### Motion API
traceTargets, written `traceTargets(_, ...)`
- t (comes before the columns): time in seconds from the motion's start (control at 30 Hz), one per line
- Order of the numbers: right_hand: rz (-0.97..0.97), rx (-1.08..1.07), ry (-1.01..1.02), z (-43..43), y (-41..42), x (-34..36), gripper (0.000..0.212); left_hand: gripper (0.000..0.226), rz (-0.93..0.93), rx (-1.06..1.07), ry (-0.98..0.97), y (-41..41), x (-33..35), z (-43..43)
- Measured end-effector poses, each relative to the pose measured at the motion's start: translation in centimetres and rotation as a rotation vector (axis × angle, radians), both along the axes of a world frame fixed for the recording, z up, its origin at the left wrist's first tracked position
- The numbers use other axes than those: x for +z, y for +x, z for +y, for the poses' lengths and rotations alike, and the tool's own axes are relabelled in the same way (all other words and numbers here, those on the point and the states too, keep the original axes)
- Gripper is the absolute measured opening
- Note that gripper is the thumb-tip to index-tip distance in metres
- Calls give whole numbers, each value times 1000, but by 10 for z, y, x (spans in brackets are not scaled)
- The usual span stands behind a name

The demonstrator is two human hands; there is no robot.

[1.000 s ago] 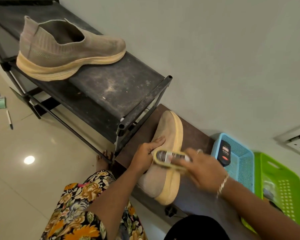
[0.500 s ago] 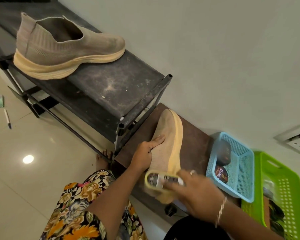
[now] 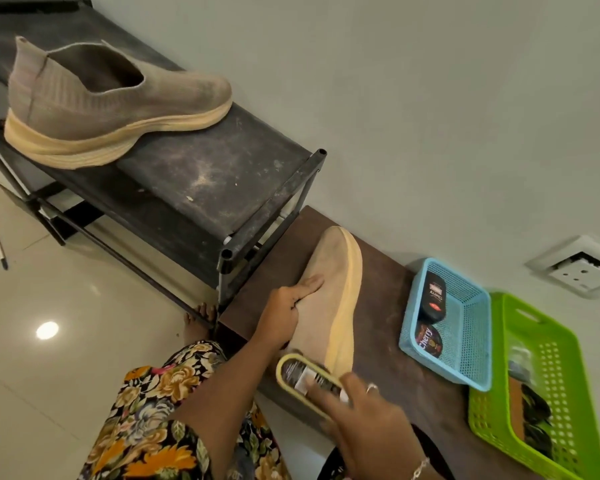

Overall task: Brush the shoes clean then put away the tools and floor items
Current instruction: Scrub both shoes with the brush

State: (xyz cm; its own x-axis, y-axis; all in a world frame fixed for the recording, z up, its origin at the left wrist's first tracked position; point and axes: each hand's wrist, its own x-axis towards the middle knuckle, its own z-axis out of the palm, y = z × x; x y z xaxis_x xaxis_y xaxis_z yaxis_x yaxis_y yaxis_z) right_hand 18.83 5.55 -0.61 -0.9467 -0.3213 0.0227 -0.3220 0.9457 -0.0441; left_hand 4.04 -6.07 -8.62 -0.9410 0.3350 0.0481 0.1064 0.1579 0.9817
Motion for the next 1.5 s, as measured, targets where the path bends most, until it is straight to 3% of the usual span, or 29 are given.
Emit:
traceTargets(0.1,5,-90,-101,4,24,8,56,57,-37,43,7,1,1,-5)
traceTargets(0.2,167,-367,-591,13,39,5,63,54,-25,109,-78,7,7,-17)
traceTargets(0.27,276,-482,-737,17,42,1,63,54,60,117,-143,13,11,-26)
traceTargets(0.4,292,-496,-671,17,37,-1,51,66,313,1,-383,27,20,-43)
traceTargets(0.53,281,-492,-650,17,36,-12,51,102,801,-178,-754,38,23,-60)
traceTargets(0.63,266,-517,-701,19,35,-14,52,78,1046,-432,-814,49,24,-64)
traceTargets(0.7,280,-529,-727,20,34,-14,54,60,1102,-520,-862,54,26,-61)
traceTargets(0.87,316,-552,-810,19,37,-10,55,52,984,-472,-794,55,48,-45)
traceTargets(1.1,429,-583,-1176,14,50,37,51,50,580,-61,-343,52,108,-13)
traceTargets(1.3,448,-554,-1430,20,32,79,47,58,314,51,-113,69,135,5)
traceTargets(1.4,467,-527,-1482,20,25,88,42,63,398,82,-150,73,141,4)
traceTargets(1.5,492,-539,-1406,15,19,93,39,52,374,66,-115,76,152,1)
